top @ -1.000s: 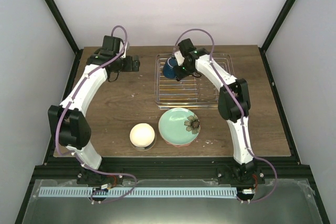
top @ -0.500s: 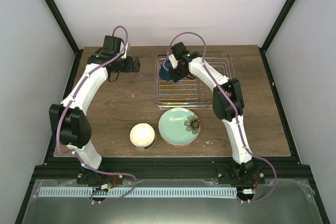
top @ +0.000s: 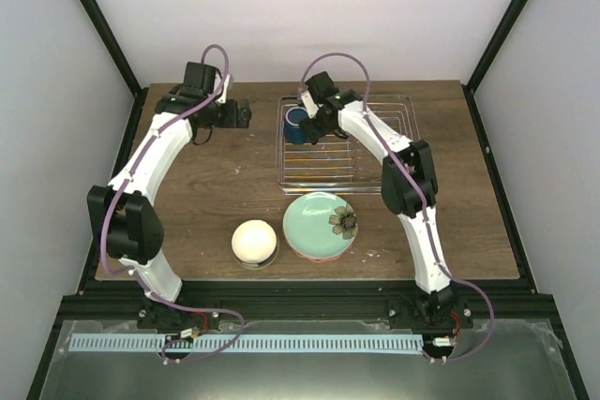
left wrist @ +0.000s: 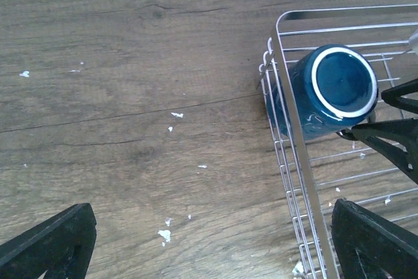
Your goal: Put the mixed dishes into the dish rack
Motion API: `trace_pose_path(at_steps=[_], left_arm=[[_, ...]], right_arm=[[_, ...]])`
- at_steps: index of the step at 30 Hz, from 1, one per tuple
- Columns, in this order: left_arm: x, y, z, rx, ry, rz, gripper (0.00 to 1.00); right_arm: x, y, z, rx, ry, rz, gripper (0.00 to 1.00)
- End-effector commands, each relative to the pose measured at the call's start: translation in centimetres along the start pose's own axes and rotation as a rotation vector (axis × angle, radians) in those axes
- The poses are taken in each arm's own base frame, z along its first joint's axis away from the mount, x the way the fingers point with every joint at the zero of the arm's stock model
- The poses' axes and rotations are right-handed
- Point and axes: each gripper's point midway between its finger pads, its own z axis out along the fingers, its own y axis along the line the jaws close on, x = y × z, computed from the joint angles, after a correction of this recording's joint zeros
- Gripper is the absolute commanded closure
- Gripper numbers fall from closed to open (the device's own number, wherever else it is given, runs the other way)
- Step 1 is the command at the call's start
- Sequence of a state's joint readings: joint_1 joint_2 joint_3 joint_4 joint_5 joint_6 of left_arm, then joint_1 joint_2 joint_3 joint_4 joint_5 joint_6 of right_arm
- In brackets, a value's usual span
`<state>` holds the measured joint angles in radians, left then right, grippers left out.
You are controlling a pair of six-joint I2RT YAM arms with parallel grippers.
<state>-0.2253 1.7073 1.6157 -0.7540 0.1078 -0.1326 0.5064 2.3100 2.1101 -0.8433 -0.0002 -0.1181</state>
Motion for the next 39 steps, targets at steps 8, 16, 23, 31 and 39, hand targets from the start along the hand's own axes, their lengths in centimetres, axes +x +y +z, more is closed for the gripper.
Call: trace_pose_path(at_steps=[8,16,23,31,39], left_arm=[[1.5,-4.9,-1.3,0.155,0.074,0.164,0.0],[9.0,-9.9,-2.4,0.251,0.292,0.321,0.0],[14.1,-11.7,-5.2,0.405,0.421,0.263,0.0],[17.8,-13.6,-5.7,0.577,0.469,0.134,0.07],[20.9,-14.2,-3.5,0.522,0.369,0.182,0.07]], right_arm=[[0.6,-0.4,-9.0,0.059,-0.092,0.007,0.21],[2.8,-5.6,-12.9,0.221,-0.082,0.242,0.16],[4.4,-11.4,-15.8,0.189,-0.143,0.566,0.16],[5.2,-12.0,-16.7,0.169,-0.159,0.601,0.17],[5.4,-11.6,-16.5,0.152,-0.162,0.587,0.17]])
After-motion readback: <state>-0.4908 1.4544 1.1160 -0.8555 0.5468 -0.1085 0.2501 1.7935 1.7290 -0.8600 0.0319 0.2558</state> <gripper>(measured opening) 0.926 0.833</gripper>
